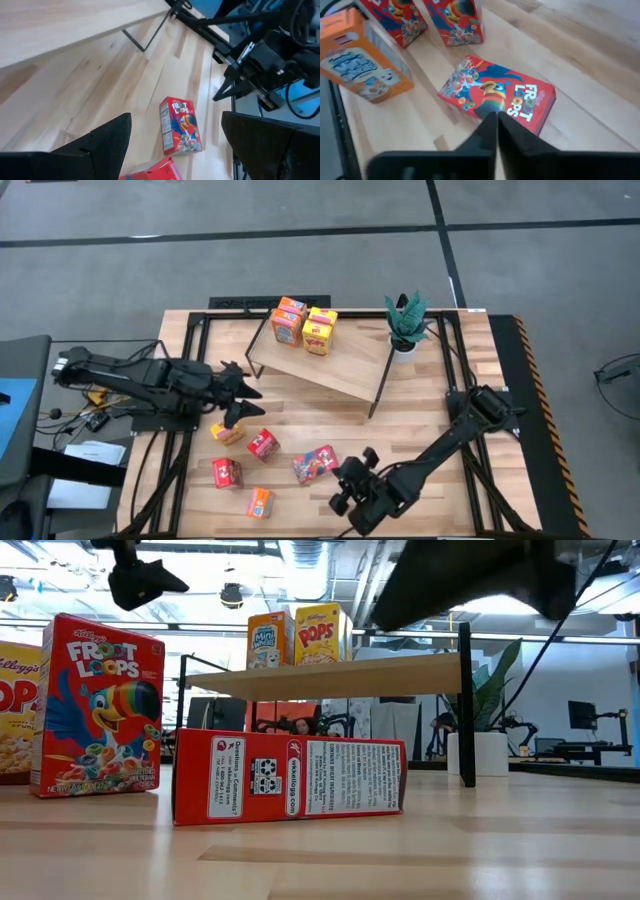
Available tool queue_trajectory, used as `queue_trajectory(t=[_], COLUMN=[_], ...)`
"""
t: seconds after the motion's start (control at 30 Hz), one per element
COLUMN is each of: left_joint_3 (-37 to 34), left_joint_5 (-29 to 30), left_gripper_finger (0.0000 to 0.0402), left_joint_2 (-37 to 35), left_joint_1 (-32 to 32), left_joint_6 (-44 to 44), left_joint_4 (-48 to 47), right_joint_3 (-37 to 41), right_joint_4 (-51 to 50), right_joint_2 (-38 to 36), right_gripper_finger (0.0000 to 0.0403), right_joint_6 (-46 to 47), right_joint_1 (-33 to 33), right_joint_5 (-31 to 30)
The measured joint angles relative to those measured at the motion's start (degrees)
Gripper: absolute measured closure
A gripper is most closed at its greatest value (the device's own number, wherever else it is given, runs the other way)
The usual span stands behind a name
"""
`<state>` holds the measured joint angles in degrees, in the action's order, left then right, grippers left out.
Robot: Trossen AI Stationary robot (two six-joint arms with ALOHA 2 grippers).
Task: Stack cereal on shelf
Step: Put the middle red cereal box on the shelf
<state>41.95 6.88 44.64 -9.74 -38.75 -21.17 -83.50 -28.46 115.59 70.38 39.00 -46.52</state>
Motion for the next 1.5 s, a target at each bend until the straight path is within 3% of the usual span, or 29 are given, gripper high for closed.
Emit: queue_trajectory(t=[0.23,0.5,0.8,0.87,0.97,1.13,1.3,1.5], left_joint_3=[0.00,0.00,0.25,1.94,6.82,14.10,16.77,16.79], left_joint_5=[-0.01,-0.14,-0.16,-0.35,1.07,5.63,6.50,5.98], left_gripper_finger=[0.0101,0.0101,0.0101,0.0101,0.0101,0.0101,0.0101,0.0101], left_joint_2=[2.61,5.32,9.77,9.12,7.17,4.49,2.56,-0.49], left_joint_1=[-0.07,-0.32,-3.35,-3.79,-4.42,-6.49,-7.68,-8.88], left_joint_6=[-1.03,-1.59,-1.39,-0.60,1.15,4.12,5.04,3.29], left_joint_4=[0.67,3.06,4.87,1.25,-6.13,-14.34,-17.03,-19.90], right_joint_3=[7.31,10.96,12.59,10.99,6.81,-0.81,-8.02,-11.78], right_joint_4=[9.87,14.91,16.01,15.89,18.82,17.96,16.95,17.45], right_joint_2=[0.00,0.00,-0.14,-1.51,-4.66,-6.37,-6.75,-6.71], right_gripper_finger=[0.0364,0.0395,0.0365,0.0366,0.0367,0.0335,0.0248,0.0123], right_joint_6=[0.29,-0.17,-1.31,-7.09,-22.92,-46.13,-60.06,-71.50], right_joint_1=[-1.95,-2.40,-2.40,-2.54,-4.16,-11.17,-18.55,-25.35], right_joint_5=[-0.02,1.18,2.51,2.49,4.15,19.65,34.01,40.76])
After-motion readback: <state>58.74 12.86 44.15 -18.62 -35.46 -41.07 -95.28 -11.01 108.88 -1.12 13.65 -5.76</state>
